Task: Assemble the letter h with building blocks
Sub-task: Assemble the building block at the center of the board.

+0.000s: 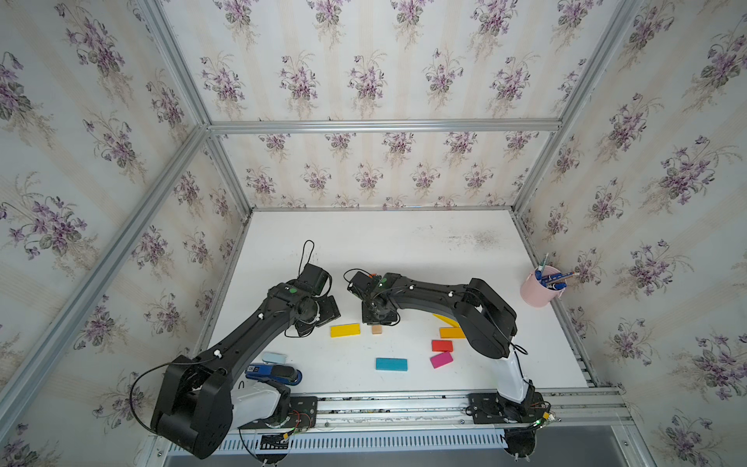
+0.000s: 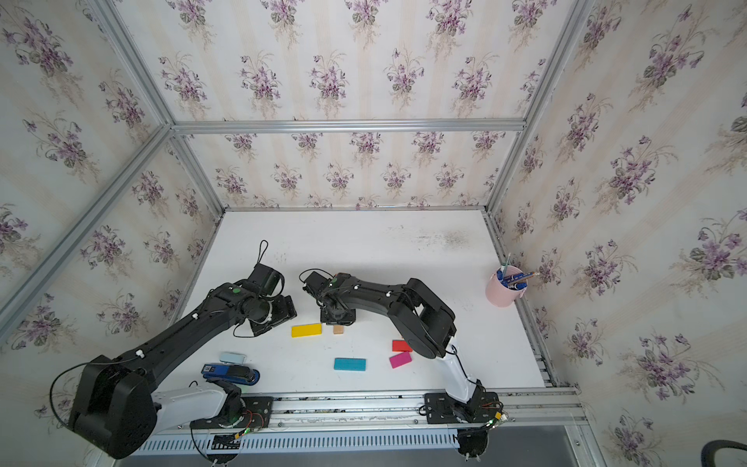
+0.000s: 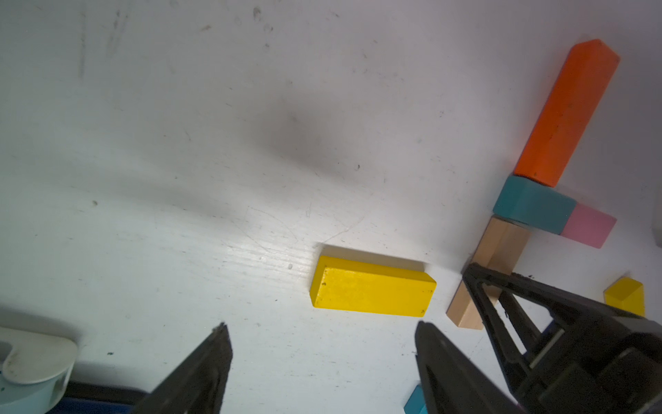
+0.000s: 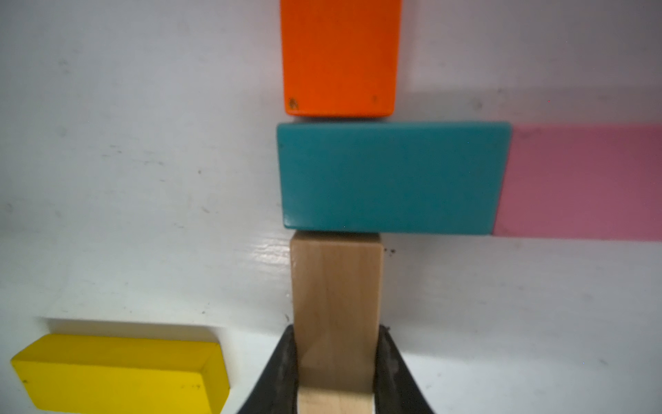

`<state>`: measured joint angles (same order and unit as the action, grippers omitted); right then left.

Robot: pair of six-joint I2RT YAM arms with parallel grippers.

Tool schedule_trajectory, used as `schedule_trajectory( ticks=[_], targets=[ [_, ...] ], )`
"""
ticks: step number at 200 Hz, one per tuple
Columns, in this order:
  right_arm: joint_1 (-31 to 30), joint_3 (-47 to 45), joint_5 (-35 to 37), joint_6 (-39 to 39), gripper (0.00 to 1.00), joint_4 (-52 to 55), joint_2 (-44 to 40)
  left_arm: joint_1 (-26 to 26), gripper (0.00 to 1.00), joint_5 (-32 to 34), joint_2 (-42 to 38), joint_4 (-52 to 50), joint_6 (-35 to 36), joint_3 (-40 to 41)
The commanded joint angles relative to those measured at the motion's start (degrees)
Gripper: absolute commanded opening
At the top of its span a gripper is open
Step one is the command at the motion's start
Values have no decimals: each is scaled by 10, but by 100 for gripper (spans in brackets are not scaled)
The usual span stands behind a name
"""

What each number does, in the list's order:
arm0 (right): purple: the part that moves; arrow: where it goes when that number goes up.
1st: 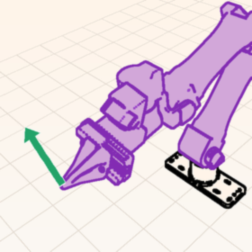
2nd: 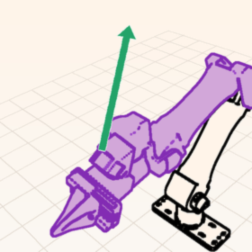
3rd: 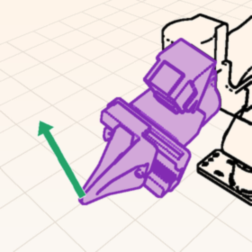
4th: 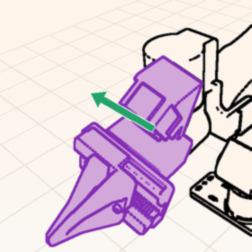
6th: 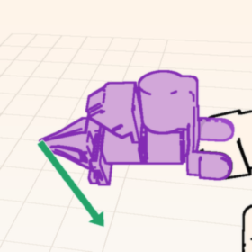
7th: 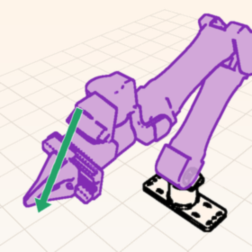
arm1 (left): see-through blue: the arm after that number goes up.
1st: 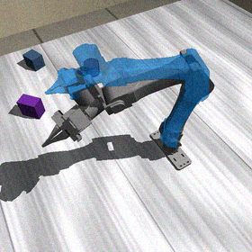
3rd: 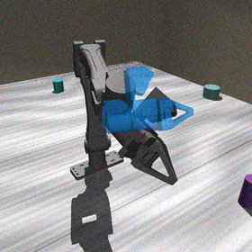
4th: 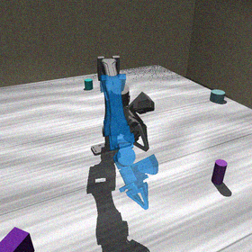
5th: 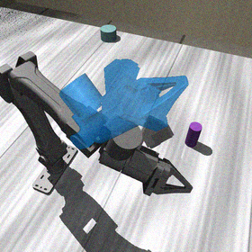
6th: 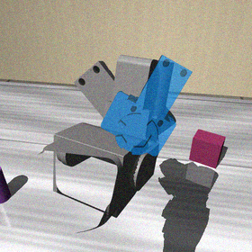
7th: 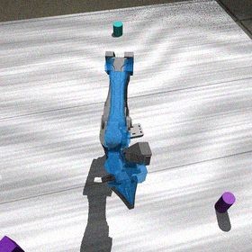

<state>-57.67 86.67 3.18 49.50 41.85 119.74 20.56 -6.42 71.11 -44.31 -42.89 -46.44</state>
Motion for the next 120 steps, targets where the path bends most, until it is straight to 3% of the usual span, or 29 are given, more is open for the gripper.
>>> schedule_trajectory(
  ticks=[1, 77, 120],
  targets=[
    [0, -1, -4, 0, 29, 5, 6, 0, 83, -4, 2, 3, 5, 1],
    [0, -1, -5, 3, 30, 2, 11, 0, 83, -5, 5, 6, 7, 3],
    [-1, 3, 0, 2, 53, 7, 3, -1, 83, -6, 4, 6, 8, 4]
  ],
)
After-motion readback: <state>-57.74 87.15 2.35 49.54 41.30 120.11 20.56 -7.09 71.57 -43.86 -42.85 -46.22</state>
